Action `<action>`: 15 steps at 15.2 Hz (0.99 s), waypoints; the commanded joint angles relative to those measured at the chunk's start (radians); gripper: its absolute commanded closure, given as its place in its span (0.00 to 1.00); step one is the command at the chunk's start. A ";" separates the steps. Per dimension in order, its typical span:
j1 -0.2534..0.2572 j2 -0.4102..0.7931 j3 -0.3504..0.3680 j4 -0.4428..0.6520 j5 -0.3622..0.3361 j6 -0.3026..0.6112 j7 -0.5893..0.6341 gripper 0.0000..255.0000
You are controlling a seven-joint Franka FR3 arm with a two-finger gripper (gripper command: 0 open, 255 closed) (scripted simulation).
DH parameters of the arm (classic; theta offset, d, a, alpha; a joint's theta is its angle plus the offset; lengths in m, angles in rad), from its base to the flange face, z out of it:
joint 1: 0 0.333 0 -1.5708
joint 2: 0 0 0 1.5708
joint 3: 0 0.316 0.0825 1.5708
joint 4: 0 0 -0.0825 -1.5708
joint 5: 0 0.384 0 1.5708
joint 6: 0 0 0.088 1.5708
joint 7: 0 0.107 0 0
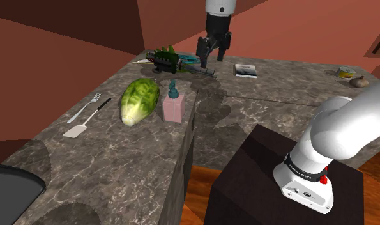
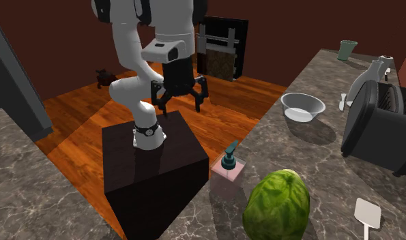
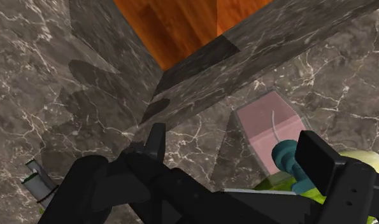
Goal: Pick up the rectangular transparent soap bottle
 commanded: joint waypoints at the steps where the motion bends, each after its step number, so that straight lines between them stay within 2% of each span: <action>1: 0.004 0.089 0.018 0.054 0.016 0.008 0.035 0.00; 12: 0.036 0.562 0.075 0.459 0.063 -0.046 0.195 0.00; 15: 0.036 0.563 0.075 0.420 0.063 -0.007 0.191 0.00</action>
